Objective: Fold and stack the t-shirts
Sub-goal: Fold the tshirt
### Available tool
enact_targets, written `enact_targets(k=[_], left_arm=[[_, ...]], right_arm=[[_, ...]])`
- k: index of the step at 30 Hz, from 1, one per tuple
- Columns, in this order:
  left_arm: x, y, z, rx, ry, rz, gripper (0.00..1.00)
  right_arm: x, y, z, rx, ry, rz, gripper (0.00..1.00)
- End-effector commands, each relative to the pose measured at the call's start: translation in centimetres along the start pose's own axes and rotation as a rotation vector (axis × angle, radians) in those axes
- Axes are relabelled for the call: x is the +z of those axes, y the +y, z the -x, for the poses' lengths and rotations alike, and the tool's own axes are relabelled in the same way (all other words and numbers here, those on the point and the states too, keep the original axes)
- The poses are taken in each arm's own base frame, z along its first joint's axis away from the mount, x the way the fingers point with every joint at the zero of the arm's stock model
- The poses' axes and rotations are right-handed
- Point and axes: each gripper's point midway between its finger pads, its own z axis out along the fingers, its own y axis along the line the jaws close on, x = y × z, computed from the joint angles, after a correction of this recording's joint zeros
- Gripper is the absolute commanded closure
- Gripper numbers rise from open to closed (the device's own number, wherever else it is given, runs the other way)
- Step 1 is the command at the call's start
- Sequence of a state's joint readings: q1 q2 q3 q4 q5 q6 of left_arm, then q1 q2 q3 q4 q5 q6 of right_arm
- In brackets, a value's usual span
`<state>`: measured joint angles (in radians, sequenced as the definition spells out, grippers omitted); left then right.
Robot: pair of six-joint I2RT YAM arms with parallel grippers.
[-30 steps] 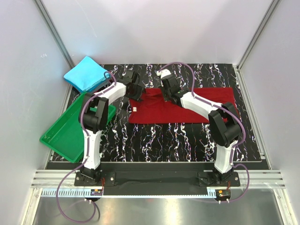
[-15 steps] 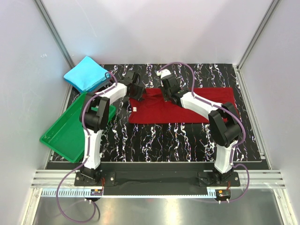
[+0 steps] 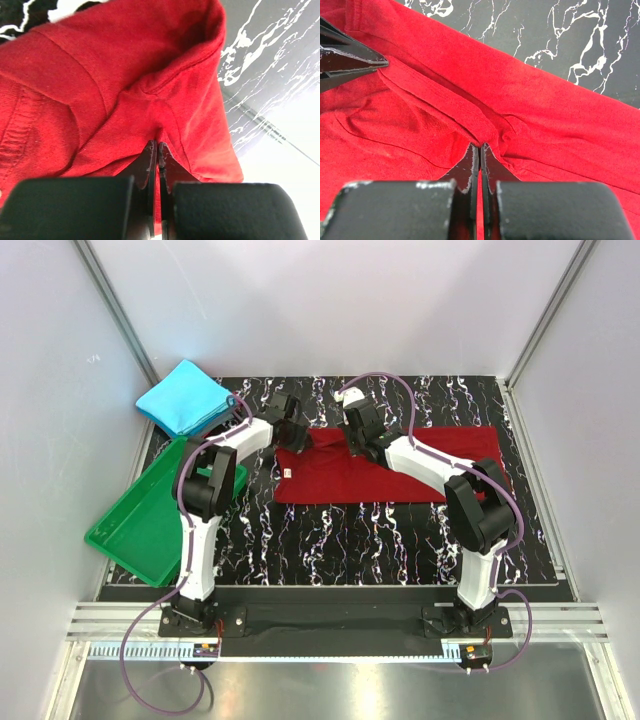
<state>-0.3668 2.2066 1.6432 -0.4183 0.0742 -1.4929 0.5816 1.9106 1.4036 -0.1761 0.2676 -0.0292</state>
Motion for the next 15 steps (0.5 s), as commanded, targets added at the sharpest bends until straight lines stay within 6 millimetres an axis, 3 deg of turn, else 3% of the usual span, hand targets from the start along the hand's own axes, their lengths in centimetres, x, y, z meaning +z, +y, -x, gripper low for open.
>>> enact_targets(k=[1,7,10,15], left_arm=[[-1.4,-3.4,0.7,0.025,-0.046,-0.102,1.00],[-1.8,-7.2,1.9,0.128,-0.100,-0.189,1.00],[-1.3,-7.5,2.9,0.156,-0.135,-0.193,1.00],[-0.3,-8.1,2.8,0.226,-0.133,-0.231,1.00]], right_arm=[[-0.7,-1.0,2.4,0.002,-0.081,-0.022,1.00],[0.9,-1.7,1.7,-0.014,-0.055,-0.035,1.00],[1.1,-2.3,1.4,-0.006,-0.050,-0.048,1.00],[1.6,-2.0,1.1,-0.006,-0.042,-0.034,1.00]])
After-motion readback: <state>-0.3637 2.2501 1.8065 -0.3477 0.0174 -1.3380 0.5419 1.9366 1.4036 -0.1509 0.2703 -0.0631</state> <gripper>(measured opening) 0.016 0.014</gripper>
